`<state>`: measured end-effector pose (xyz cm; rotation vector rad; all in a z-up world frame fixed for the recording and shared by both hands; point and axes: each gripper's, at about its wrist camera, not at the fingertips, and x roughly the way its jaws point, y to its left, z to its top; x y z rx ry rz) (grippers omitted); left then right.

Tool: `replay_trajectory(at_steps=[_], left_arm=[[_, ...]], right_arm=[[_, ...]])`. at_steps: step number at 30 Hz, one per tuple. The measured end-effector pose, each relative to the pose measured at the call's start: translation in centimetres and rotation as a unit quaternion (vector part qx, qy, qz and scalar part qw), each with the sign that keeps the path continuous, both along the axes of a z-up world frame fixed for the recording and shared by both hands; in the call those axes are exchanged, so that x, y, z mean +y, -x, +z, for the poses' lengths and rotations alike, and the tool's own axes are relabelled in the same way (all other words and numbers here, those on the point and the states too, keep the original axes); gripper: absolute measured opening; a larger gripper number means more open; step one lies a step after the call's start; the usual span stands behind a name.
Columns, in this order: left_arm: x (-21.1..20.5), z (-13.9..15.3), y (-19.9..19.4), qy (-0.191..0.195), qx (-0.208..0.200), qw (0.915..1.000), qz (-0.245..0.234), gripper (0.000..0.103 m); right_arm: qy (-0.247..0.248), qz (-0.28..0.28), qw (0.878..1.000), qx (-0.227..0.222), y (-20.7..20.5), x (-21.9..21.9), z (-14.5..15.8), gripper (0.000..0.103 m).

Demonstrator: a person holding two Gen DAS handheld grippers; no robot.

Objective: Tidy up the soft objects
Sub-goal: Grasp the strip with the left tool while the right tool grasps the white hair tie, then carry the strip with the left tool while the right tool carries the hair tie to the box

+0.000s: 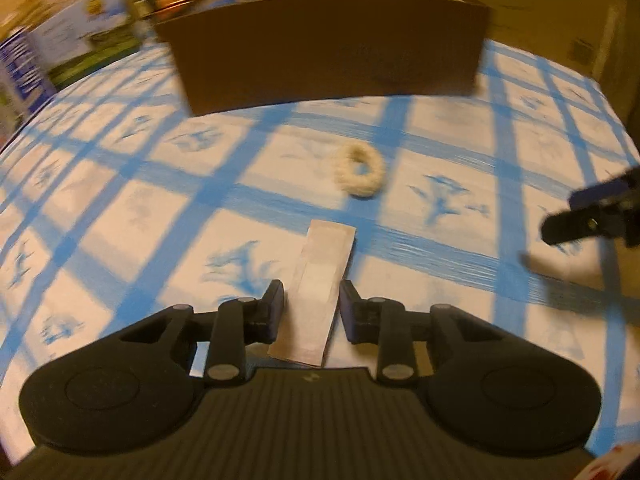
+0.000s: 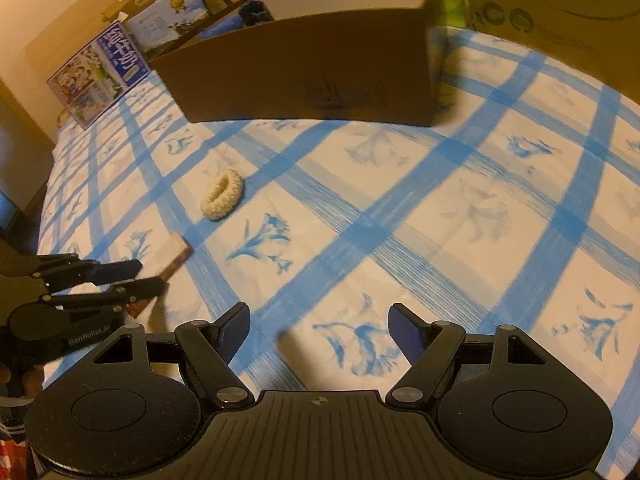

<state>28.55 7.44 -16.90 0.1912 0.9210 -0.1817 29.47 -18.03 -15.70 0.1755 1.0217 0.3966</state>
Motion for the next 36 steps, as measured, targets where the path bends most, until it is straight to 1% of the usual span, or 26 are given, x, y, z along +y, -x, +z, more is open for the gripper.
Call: replay_trajectory(at_steps=[5,10,16,19,20,22,24,26,28,29,36], left_arm=[[3.2,0.8,-0.7,-0.002,-0.013,0.9971,0.075,0.028],[5.2,1.2,-1.5,0.011,-0.012,0.9919,0.126,0.028],[5.6,1.0,-2.3,0.016,-0.01,0.9891,0.146,0.028],[5.6,0.9,-2.5,0.02,-0.009,0.9888,0.147,0.028],[5.6,0.8,-2.5,0.02,-0.009,0.9887,0.148,0.028],[5.6,0.7,-2.6,0.022,-0.007,0.9884,0.15,0.028],[5.7,0.6,-2.6,0.023,-0.004,0.9879,0.153,0.028],[5.6,0.5,-2.5,0.023,-0.001,0.9877,0.155,0.028],[5.5,0.4,-2.3,0.023,0.001,0.9876,0.155,0.028],[5.5,0.4,-2.2,0.024,0.002,0.9876,0.155,0.028],[4.4,0.2,-0.8,0.028,0.014,0.9877,0.153,0.028]], right_arm=[[0.001,0.042,0.999,-0.029,-1.1,2.7,0.0,0.076],[-0.003,0.077,0.995,-0.059,-3.3,6.3,-0.4,0.076],[0.027,0.107,0.988,-0.103,-6.4,10.6,-2.0,0.075],[0.04,0.108,0.987,-0.108,-7.6,11.8,-2.9,0.074],[0.043,0.109,0.987,-0.11,-7.9,12.1,-3.2,0.067],[0.055,0.117,0.985,-0.112,-8.3,12.6,-3.6,0.056],[0.067,0.12,0.983,-0.123,-8.3,12.9,-3.7,0.049],[0.072,0.128,0.981,-0.127,-8.1,12.9,-3.7,0.033],[0.071,0.137,0.98,-0.127,-7.7,12.7,-3.6,0.024],[0.072,0.14,0.979,-0.126,-7.5,12.5,-3.6,0.022],[0.074,0.156,0.979,-0.11,-4.5,11.2,-3.2,0.021]])
